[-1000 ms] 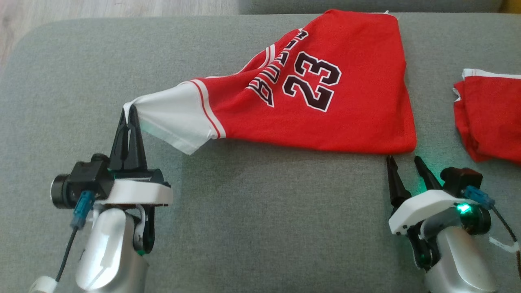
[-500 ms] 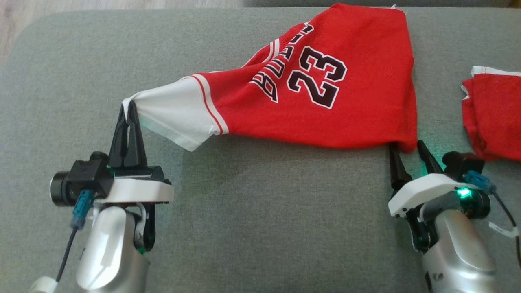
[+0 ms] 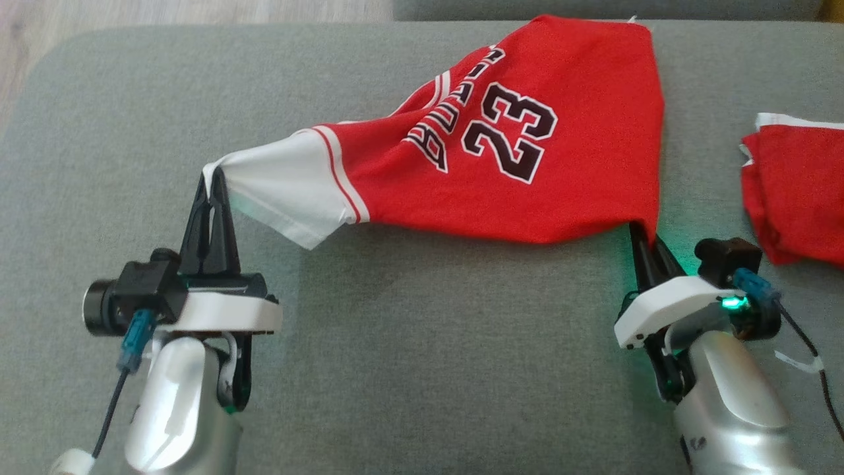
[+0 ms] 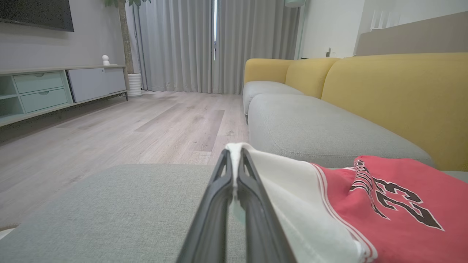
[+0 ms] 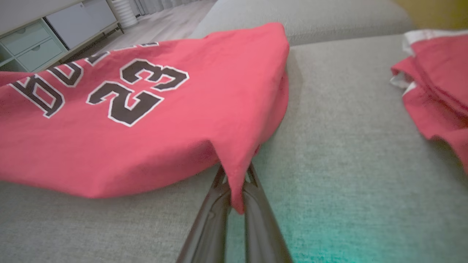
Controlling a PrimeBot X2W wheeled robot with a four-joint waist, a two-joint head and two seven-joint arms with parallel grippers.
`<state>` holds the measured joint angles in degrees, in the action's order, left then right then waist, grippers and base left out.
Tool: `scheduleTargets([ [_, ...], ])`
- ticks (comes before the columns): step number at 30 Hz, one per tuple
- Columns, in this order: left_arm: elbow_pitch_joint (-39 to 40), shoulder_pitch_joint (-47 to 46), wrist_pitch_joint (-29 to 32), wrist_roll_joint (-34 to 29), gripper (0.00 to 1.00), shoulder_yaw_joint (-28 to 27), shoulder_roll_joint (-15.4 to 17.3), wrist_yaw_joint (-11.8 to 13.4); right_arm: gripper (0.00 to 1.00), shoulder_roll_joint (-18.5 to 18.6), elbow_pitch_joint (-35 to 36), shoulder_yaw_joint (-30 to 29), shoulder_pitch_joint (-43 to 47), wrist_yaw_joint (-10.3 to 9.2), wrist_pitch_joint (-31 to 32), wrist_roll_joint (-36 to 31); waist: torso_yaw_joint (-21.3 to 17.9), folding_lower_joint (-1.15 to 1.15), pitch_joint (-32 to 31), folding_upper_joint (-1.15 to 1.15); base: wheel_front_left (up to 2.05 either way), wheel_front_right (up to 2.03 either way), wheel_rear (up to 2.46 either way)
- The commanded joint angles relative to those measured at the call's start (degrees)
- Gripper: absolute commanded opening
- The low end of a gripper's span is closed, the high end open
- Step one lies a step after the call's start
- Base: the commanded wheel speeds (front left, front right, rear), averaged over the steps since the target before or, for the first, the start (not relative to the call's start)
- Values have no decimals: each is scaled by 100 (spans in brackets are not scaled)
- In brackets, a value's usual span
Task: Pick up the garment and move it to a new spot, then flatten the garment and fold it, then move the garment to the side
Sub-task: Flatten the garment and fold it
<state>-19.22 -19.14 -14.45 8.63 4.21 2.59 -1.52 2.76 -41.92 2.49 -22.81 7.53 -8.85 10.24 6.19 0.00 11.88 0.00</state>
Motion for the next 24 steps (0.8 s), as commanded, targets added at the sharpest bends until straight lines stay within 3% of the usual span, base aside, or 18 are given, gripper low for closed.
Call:
scheduleTargets([
  [1, 171, -49, -54, -43, 0, -210, 57, 10, 0, 12, 205, 109, -51, -4, -101, -64, -45, 0, -64, 0, 0, 0, 0],
  [8, 343, 76, -54, -65, 0, -377, 66, -16, 0, 11, 919, -45, 222, -4, -41, -585, -269, 0, -384, 0, 0, 0, 0],
  [12, 726, 106, -54, 73, 0, -559, 61, -102, 0, 81, 1760, 14, 293, -4, 209, -1051, -401, 0, -671, 0, 0, 0, 0],
  [24, 2041, -653, 87, 508, 0, -829, 154, -274, 0, 1358, 3557, 767, -666, -4, 888, -908, -693, 0, -1255, 0, 0, 0, 0],
])
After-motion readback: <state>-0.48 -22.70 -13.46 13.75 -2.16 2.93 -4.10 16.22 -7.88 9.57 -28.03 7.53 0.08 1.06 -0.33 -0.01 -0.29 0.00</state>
